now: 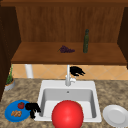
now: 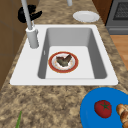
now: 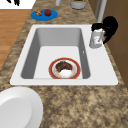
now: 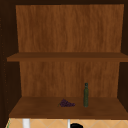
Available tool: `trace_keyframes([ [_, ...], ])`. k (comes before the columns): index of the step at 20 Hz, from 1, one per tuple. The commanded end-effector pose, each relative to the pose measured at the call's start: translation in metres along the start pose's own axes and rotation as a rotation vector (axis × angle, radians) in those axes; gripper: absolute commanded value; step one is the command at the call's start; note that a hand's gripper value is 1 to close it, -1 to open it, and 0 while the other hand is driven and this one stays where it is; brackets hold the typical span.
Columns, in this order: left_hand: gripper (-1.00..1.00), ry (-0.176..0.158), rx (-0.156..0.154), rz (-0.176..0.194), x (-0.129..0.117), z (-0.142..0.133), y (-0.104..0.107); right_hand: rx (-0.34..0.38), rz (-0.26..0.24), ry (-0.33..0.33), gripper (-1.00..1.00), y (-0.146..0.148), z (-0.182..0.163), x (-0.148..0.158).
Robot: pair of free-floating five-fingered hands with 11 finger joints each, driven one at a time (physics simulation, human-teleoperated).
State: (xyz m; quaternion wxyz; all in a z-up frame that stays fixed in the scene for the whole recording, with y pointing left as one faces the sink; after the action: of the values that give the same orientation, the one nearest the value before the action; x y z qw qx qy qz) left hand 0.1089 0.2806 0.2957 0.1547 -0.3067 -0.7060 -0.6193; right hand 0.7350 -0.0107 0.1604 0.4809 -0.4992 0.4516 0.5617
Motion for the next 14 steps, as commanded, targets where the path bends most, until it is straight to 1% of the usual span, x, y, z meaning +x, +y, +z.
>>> trace_keyframes([
  [1,0.00,0.000,0.000,0.000,0.000,0.000,0.000,-0.002,0.009,-0.098,-1.00,0.002,-0.008,-0.015],
  [4,0.00,0.000,0.000,0.000,0.000,0.000,0.000,-0.006,0.017,-0.146,-1.00,0.003,-0.016,-0.026],
  [7,0.00,0.000,0.000,0.000,0.000,0.000,0.000,-0.006,0.011,-0.195,-1.00,0.004,-0.024,-0.037],
  [14,0.00,0.000,0.000,0.000,0.000,0.000,0.000,-0.002,-0.006,-0.338,-1.00,0.008,-0.043,-0.058],
])
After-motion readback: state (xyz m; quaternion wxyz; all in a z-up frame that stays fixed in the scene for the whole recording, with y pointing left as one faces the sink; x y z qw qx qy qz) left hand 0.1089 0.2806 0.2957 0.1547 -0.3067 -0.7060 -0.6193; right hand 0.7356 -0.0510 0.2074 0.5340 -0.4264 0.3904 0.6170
